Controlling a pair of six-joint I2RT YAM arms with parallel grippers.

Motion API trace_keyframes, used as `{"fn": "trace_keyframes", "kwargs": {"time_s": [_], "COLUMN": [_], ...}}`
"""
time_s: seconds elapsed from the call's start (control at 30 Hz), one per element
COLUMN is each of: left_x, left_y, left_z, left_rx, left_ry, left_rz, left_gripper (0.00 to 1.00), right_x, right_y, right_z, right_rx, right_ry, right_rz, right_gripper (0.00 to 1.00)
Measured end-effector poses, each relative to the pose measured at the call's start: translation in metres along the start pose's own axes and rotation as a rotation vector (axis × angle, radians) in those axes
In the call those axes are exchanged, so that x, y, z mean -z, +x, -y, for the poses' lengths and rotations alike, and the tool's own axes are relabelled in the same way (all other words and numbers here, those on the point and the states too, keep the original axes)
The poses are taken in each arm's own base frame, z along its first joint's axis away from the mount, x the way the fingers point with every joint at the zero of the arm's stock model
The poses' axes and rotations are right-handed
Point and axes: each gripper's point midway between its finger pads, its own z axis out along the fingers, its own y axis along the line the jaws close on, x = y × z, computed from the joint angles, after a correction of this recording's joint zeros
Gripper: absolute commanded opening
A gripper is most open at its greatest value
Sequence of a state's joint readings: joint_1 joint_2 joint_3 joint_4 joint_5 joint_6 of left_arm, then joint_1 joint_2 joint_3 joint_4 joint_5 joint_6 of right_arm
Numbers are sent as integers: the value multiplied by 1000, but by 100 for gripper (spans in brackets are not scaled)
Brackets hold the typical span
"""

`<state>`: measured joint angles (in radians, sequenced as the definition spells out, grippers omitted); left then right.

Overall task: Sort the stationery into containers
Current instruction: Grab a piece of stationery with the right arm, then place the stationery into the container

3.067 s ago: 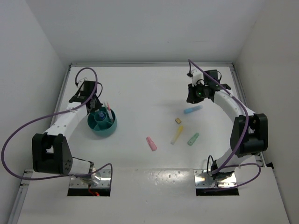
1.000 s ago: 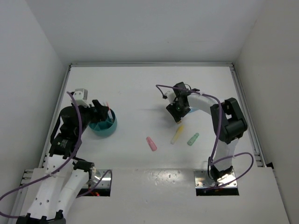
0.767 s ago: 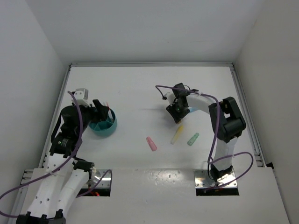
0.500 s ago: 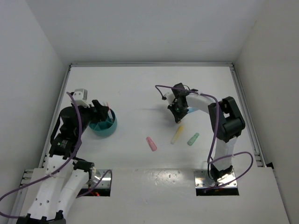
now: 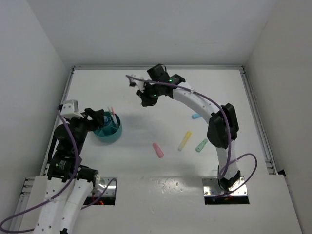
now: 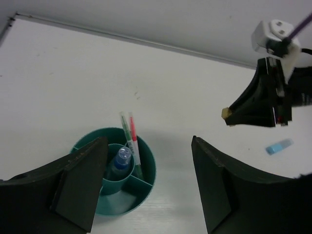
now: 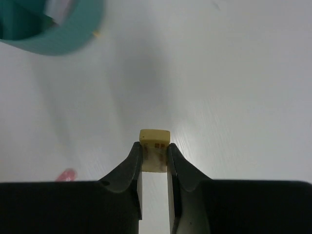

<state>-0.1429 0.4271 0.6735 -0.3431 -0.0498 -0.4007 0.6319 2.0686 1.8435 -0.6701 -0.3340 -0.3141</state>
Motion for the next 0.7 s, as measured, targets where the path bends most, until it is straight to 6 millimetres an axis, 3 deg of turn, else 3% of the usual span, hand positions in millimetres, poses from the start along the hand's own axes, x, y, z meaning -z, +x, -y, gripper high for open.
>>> {"fn": "trace_keyframes", "kwargs": {"time_s": [0.1, 0.2, 0.3, 0.4, 0.53, 0.7], "left_x": [7, 15, 22, 27, 32, 34], "left_y": [-9, -20, -28, -34, -39, -42], "left_z": [-11, -21, -29, -35, -39, -41], "left_rx": [17, 36, 46, 57, 66, 76], "left_ry": [-61, -118, -160, -193, -216, -230], "left_rz": [60, 121, 166, 201, 229, 246], "left_gripper": [75, 75, 75, 75, 75, 75], "right_x": [-5, -18, -24, -28, -51, -82], "right_y": [-33, -37, -47, -77, -122, -138], "right_z": [-43, -89, -112, -115, -101, -93], "right_rx": [165, 295, 366, 410, 397, 296], "right_ry": [-87, -215, -314, -374, -362, -403], "right_rz": [75, 107, 182, 307, 468, 592], "right_gripper": [0, 0, 0, 0, 0, 0]}}
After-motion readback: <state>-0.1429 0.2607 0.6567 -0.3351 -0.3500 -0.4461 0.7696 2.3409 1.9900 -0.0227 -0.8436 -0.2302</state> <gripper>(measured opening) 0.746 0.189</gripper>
